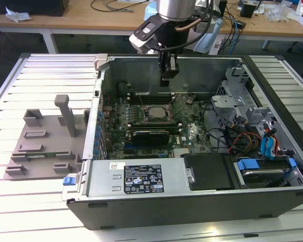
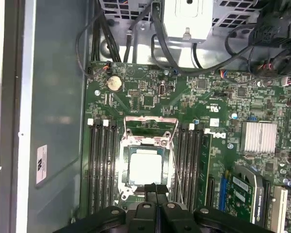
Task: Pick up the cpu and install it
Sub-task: 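Place the cpu into insertion slot, then close the cpu cover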
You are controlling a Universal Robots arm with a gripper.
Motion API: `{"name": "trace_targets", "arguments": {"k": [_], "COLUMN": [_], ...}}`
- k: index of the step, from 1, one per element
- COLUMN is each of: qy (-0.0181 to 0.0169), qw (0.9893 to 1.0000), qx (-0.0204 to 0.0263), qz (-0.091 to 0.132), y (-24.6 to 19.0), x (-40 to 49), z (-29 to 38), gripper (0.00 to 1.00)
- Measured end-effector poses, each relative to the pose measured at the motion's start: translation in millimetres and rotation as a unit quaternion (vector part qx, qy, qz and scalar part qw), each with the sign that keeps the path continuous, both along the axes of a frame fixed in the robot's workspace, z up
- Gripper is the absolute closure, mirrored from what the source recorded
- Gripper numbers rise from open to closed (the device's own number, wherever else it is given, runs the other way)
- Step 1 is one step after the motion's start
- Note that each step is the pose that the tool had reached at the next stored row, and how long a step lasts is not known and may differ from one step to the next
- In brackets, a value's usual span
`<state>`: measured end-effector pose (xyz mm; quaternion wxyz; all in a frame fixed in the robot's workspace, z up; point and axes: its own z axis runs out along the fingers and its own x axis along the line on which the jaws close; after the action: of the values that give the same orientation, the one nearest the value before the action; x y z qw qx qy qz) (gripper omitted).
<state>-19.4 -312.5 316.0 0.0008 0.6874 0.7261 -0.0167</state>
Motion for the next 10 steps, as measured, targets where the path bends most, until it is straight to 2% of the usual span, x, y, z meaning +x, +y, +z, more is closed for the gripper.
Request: {"name": "trace_targets", "arguments": {"k": [6,10], "qy": [0.0,0.0014], "qw": [1.0,1.0], "qx": [-0.0004,-0.0012], "qz": [0.0,0.0], "y": [0.0,0.0], "x": [0.5,32.7], "z": [0.4,0.2], "gripper": [0.89,0.89]}}
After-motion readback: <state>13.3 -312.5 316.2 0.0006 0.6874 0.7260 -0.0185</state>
